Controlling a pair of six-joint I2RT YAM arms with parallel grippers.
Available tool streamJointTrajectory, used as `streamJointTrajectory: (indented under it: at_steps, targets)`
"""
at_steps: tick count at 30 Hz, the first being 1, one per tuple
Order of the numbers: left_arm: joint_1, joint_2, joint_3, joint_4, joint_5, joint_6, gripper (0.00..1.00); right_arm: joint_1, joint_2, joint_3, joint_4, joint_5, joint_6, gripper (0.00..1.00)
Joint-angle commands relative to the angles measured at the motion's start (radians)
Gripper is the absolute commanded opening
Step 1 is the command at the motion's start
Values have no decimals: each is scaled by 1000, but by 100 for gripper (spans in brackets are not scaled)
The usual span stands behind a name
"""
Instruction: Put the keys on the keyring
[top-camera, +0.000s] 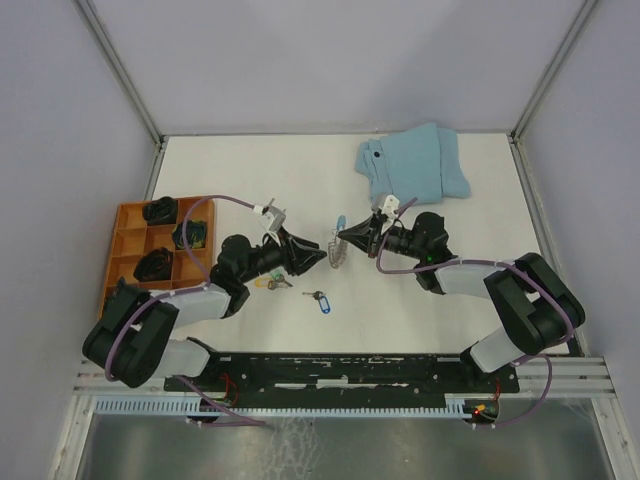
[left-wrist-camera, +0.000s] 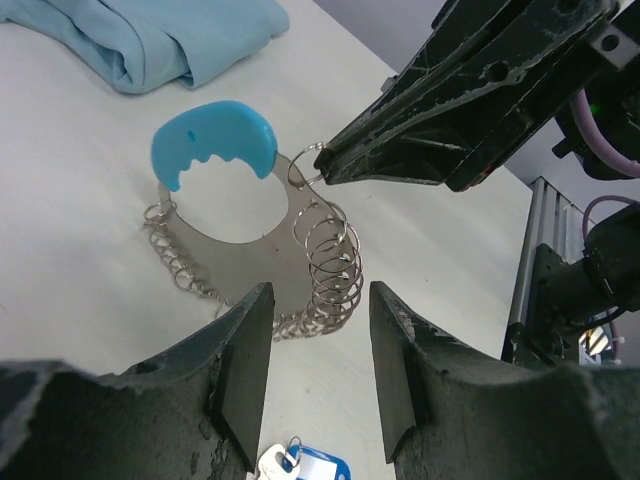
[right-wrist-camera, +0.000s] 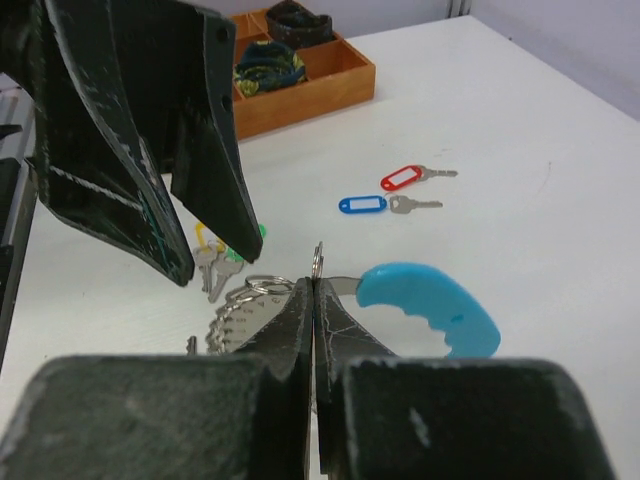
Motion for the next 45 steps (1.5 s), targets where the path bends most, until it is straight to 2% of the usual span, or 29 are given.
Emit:
streamJointTrajectory:
  at_steps: [1, 7, 12, 16, 21, 25, 45]
  targets:
    - [4, 72, 32, 213, 39, -90, 50, 7, -2, -5, 175, 3, 86, 1]
    - [14, 129, 59, 290, 67, -108, 49, 11, 17, -18, 237, 0, 104, 1]
    - [64, 101, 43, 352, 131, -135, 48, 11, 34, -33, 278, 0, 104, 1]
    - [69, 43, 40, 289, 156, -100, 49, 12, 42, -40, 283, 2, 91, 1]
    - [75, 13, 57, 183, 104, -27, 48, 12, 59, -42, 323, -14, 107, 1]
    - [77, 58, 97, 177, 118, -17, 43, 12, 69, -45, 340, -25, 113, 1]
    - [74, 302, 239, 229, 291, -52, 38, 12, 89, -39, 357, -50, 121, 1]
